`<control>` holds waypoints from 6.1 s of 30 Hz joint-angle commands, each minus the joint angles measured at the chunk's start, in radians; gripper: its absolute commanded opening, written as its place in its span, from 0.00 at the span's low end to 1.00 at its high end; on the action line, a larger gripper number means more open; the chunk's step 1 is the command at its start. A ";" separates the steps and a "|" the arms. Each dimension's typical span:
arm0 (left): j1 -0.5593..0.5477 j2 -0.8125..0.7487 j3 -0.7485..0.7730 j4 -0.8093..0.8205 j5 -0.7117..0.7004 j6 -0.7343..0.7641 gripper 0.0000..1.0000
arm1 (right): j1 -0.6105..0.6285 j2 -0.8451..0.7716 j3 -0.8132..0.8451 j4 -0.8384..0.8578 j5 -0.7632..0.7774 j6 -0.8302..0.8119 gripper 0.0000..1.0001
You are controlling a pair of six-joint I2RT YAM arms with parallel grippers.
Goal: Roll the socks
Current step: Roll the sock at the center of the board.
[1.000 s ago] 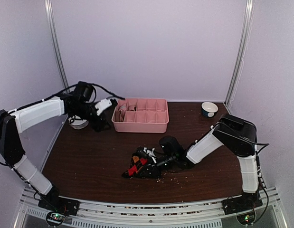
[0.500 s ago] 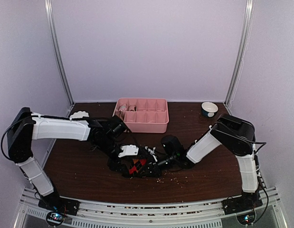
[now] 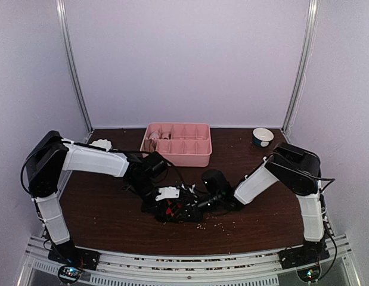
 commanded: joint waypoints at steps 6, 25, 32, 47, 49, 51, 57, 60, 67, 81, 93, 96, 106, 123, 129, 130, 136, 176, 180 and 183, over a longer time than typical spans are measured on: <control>0.028 0.097 0.101 -0.054 0.169 -0.072 0.00 | -0.018 0.081 -0.215 -0.251 0.235 0.085 0.10; 0.103 0.290 0.246 -0.216 0.050 -0.143 0.00 | 0.006 -0.101 -0.550 0.236 0.480 0.255 1.00; 0.094 0.334 0.297 -0.282 -0.034 -0.143 0.00 | 0.015 -0.535 -0.663 -0.066 1.055 0.188 1.00; 0.094 0.428 0.434 -0.394 -0.088 -0.138 0.00 | 0.228 -0.888 -0.686 -0.041 1.280 -0.292 0.80; 0.094 0.445 0.456 -0.408 -0.097 -0.136 0.00 | 0.308 -0.854 -0.629 -0.115 1.295 -0.403 0.76; 0.094 0.468 0.491 -0.440 -0.085 -0.136 0.00 | 0.348 -0.805 -0.557 -0.204 1.265 -0.469 0.75; 0.094 0.482 0.532 -0.468 -0.078 -0.144 0.00 | 0.393 -0.614 -0.327 -0.347 1.064 -0.669 0.60; 0.093 0.484 0.549 -0.476 -0.086 -0.150 0.00 | 0.390 -0.475 -0.195 -0.385 0.980 -0.729 0.53; 0.090 0.492 0.578 -0.498 -0.085 -0.149 0.00 | 0.357 -0.296 -0.011 -0.377 0.974 -0.820 0.41; 0.090 0.511 0.598 -0.551 -0.032 -0.107 0.00 | 0.275 -0.203 0.086 -0.387 0.967 -0.831 0.32; 0.096 0.413 0.569 -0.511 0.059 -0.067 0.18 | 0.238 -0.143 -0.023 -0.370 0.928 -0.676 0.27; 0.118 0.360 0.549 -0.499 0.106 -0.048 0.24 | 0.218 -0.123 -0.041 -0.370 0.875 -0.621 0.26; 0.190 0.179 0.472 -0.440 0.140 0.004 0.82 | 0.161 -0.070 -0.085 -0.377 0.662 -0.451 0.19; 0.078 0.009 0.180 -0.090 0.044 0.181 0.83 | -0.044 0.033 -0.141 -0.224 0.290 -0.111 0.04; 0.045 0.029 0.188 0.019 -0.040 0.179 0.79 | -0.074 0.077 -0.118 -0.266 0.264 -0.088 0.02; 0.044 0.029 0.189 0.026 -0.041 0.178 0.79 | -0.079 0.080 -0.122 -0.257 0.261 -0.076 0.01; 0.022 0.037 0.170 0.010 -0.036 0.242 0.66 | -0.112 0.119 -0.111 -0.273 0.238 -0.047 0.00; 0.028 0.296 0.402 -0.558 0.130 0.230 0.00 | -0.131 -0.079 -0.374 0.258 0.267 0.022 1.00; 0.028 0.288 0.400 -0.604 0.137 0.160 0.00 | -0.123 -0.194 -0.464 0.276 0.447 -0.024 1.00; 0.028 0.300 0.397 -0.601 0.137 0.111 0.00 | -0.118 -0.340 -0.561 0.257 0.702 -0.062 1.00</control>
